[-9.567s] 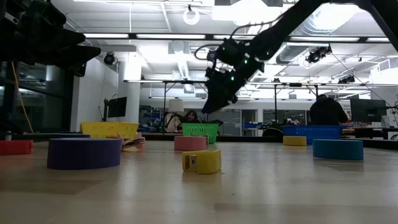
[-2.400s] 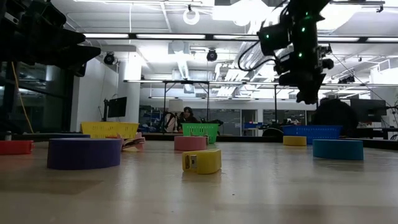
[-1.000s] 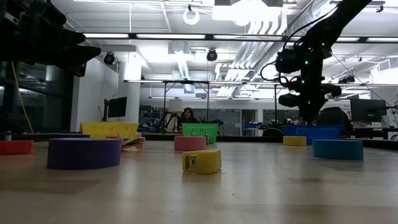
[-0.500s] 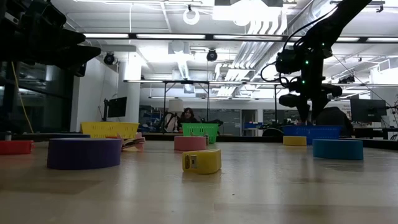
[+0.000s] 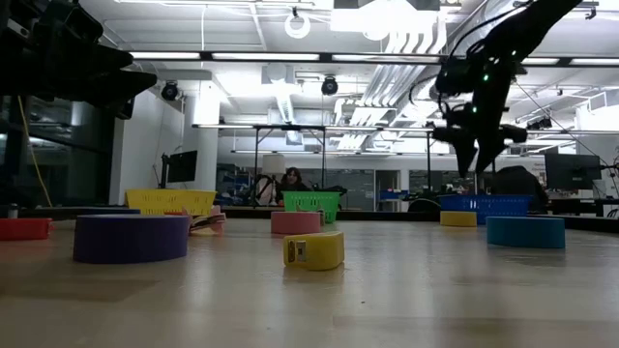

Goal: Pick and place Stapler, Stapler remover, tape
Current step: Put the light blue staple remover into the blue basket

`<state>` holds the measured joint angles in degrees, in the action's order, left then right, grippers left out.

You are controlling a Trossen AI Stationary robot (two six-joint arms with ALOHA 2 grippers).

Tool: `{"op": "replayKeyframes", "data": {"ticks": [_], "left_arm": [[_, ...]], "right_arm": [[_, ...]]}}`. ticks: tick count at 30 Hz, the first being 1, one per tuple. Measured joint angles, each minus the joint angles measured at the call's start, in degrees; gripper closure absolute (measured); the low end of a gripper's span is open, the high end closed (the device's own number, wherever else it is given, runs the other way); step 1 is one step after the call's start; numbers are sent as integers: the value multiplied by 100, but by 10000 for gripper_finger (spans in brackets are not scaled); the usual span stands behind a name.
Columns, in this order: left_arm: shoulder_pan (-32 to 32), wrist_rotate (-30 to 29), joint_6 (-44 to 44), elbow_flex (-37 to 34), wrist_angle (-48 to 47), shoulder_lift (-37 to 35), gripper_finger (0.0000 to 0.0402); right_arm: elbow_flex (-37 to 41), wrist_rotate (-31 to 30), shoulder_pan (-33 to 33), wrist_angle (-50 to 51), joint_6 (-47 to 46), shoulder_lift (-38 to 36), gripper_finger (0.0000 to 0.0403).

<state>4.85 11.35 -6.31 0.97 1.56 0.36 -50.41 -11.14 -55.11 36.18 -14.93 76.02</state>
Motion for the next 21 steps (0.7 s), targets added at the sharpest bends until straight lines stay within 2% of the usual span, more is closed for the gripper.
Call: {"op": "replayKeyframes", "data": {"ticks": [5,10,14,21], "left_arm": [[1,-1,0,0,0,2,190],[2,-2,0,1,0,0,190],[0,0,0,1,0,2,190],[0,-1,0,1,0,1,190]], "right_arm": [[-2,1069,95,324,-28,-700,226],[-2,1566,695,1006,-239,-1333,226],[-2,1419,1505,1510,-676,-1739,226],[-2,630,3455,1848,-1984,-1997,226]]}}
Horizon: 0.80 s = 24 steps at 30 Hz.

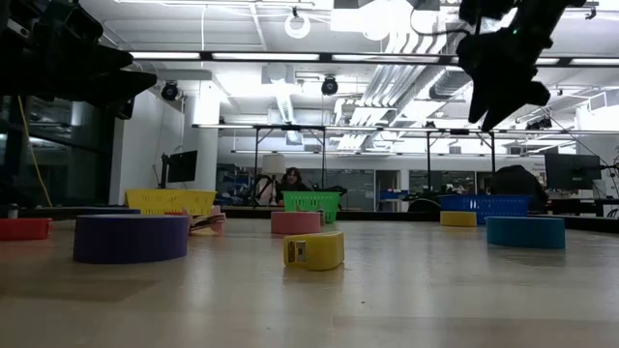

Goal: Pick and place Stapler, Stapler remover, tape
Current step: Put the light blue staple remover into the blue basket

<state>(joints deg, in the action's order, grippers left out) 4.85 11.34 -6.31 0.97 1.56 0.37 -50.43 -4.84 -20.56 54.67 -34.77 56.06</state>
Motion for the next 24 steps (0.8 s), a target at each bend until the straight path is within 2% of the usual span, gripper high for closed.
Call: {"op": "replayKeyframes", "data": {"ticks": [11,17,24], "left_arm": [[1,1,0,-2,0,-1,190],[1,0,0,-2,0,1,190],[0,0,0,0,0,1,190]], "right_arm": [[0,-1000,3387,-12,-2783,702,226],[2,-1019,4862,-45,-4389,1440,226],[2,-732,6014,-570,-5907,2330,226]]}}
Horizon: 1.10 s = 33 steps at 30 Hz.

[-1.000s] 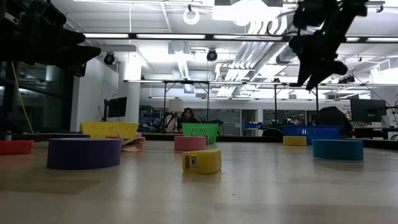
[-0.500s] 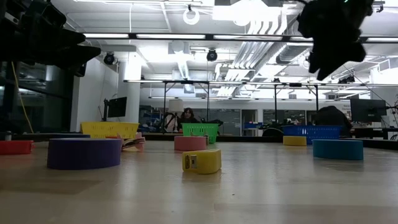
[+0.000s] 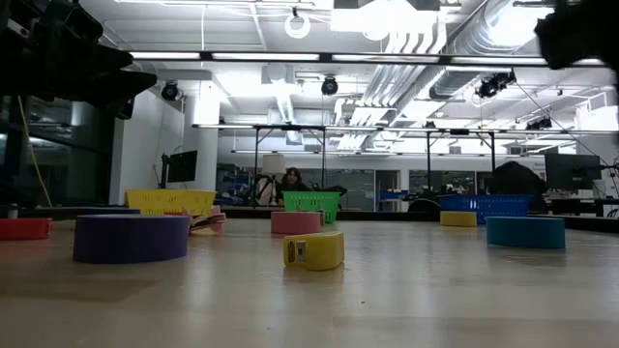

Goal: Pick and place Stapler, Stapler remover, tape
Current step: Put the light blue staple remover into the blue basket

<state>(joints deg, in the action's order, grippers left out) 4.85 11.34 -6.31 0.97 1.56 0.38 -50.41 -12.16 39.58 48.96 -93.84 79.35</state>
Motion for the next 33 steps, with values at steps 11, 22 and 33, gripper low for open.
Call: {"op": "replayKeyframes", "data": {"ticks": [11,22,33], "left_arm": [[-1,-1,0,-1,0,0,190],[2,-1,0,-2,0,1,190],[1,2,2,-2,0,1,190]], "right_arm": [[0,782,1048,-1615,-1458,1195,226],[-273,759,1311,-2670,-1868,1991,226],[-702,639,1310,-2815,-1367,2424,226]]}}
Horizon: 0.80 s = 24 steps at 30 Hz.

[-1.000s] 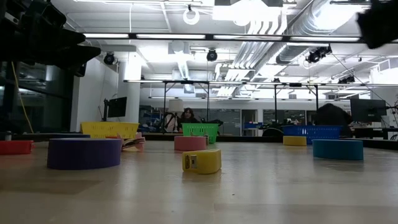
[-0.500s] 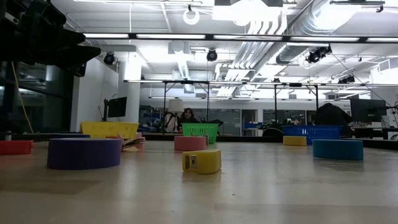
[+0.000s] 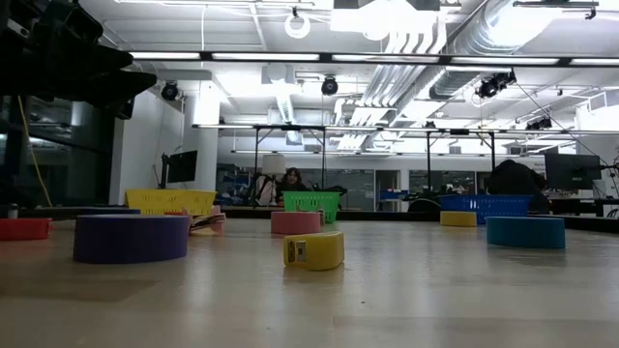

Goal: Pick and place Stapler, Stapler remover, tape
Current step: Put the light blue staple remover into the blue basket

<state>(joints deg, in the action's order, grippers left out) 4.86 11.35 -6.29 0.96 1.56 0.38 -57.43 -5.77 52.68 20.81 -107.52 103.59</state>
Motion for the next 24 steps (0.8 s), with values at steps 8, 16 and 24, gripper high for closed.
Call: {"op": "replayKeyframes", "data": {"ticks": [8,16,24], "left_arm": [[-1,0,-2,0,0,2,190],[0,-2,-2,2,0,2,190],[0,-2,-2,2,0,2,190]], "right_arm": [[9,-568,-12,-335,465,11,226],[9,-533,3,-358,628,68,225],[9,-414,80,-415,758,68,206]]}}
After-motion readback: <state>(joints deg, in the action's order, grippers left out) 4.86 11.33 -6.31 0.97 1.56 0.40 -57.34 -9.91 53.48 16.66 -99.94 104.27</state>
